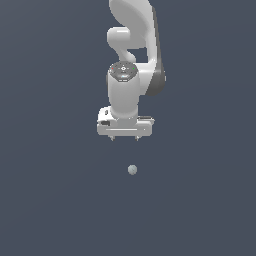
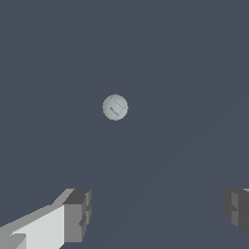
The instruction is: Pick up the object and move it to a goal position.
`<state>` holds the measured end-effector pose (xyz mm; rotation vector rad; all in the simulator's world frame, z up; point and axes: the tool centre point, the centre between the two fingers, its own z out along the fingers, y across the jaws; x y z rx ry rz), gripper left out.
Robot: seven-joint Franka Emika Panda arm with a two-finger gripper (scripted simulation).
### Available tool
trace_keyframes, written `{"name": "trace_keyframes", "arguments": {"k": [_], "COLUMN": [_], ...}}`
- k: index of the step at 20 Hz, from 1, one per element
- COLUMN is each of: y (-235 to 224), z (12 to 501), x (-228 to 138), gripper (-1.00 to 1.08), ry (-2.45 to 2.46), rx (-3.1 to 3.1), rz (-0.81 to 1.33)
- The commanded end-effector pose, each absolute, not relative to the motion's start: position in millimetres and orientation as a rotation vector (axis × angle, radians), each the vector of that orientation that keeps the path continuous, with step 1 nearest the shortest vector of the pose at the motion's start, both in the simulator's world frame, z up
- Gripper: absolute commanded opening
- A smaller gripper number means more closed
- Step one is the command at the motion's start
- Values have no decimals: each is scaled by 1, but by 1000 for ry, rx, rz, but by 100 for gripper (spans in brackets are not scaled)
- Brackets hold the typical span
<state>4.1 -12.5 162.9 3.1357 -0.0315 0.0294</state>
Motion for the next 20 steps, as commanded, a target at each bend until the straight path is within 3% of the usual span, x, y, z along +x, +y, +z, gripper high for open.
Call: {"name": "trace_keyframes", "arguments": {"k": [1,20], "y": [-13,0], "z": [163,168], "x": [4,13], "gripper": [100,100], "ry": [-32,-62], "rx": [3136,3130], "rz": [29,37]}}
